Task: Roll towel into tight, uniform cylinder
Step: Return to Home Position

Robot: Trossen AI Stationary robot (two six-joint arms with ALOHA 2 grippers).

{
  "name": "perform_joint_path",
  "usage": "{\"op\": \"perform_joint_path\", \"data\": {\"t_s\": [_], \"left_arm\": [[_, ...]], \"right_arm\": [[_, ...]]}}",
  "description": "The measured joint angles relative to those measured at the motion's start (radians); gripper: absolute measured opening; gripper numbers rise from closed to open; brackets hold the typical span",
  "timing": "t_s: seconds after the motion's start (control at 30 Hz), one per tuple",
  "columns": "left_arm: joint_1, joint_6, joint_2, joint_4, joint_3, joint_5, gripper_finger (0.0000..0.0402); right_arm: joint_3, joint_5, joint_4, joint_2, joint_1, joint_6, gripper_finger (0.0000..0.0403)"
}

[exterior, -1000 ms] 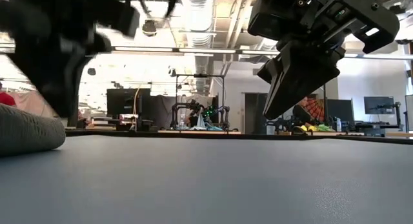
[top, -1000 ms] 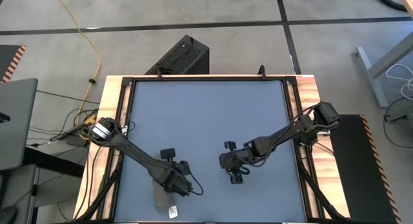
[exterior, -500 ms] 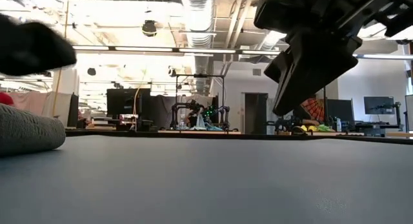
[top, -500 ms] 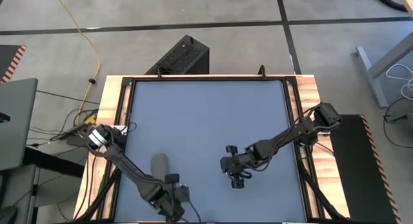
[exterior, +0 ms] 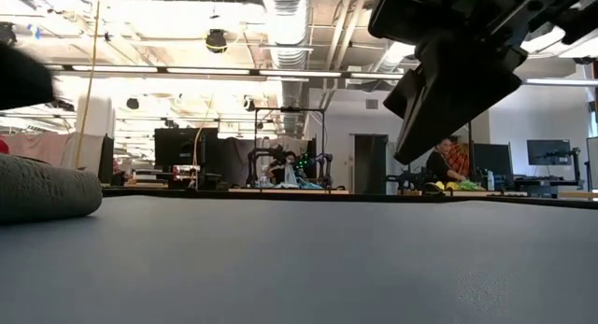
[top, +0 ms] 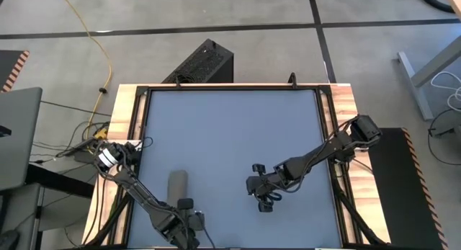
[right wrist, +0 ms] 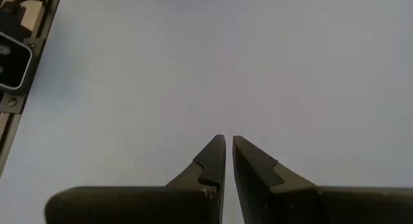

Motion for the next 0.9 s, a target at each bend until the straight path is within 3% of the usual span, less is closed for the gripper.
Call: {"op": "perform_joint_path", "data": {"t_s": [0.17, 0.37, 0.47, 0.6, 0.73, 0.9], "left_arm": [[0.067, 0.178, -0.009, 0.117, 0.000, -0.085, 0.0000], [0.212, 0.482, -0.053, 0.297, 0.000, -0.103, 0.0000], [0.291, 0.633, -0.111, 0.361, 0.000, -0.090, 0.0000], [0.367, 0.778, -0.254, 0.347, -0.024, -0.077, 0.0000], [0.435, 0.853, -0.486, 0.409, -0.193, -0.073, 0.0000], [0.511, 0.802, -0.860, 0.731, -0.618, -0.058, 0.0000]], "right_arm": [[0.000, 0.000, -0.011, -0.009, -0.012, 0.000, 0.0058], [0.000, 0.000, -0.038, -0.081, -0.015, -0.026, 0.0058], [-0.015, 0.011, -0.046, -0.137, -0.019, -0.057, 0.0058], [-0.135, 0.016, -0.002, -0.280, -0.045, -0.092, 0.0058], [-0.355, 0.029, 0.154, -0.501, -0.120, -0.090, 0.0058], [-0.577, 0.030, 0.525, -0.695, -0.242, -0.072, 0.0057]]}}
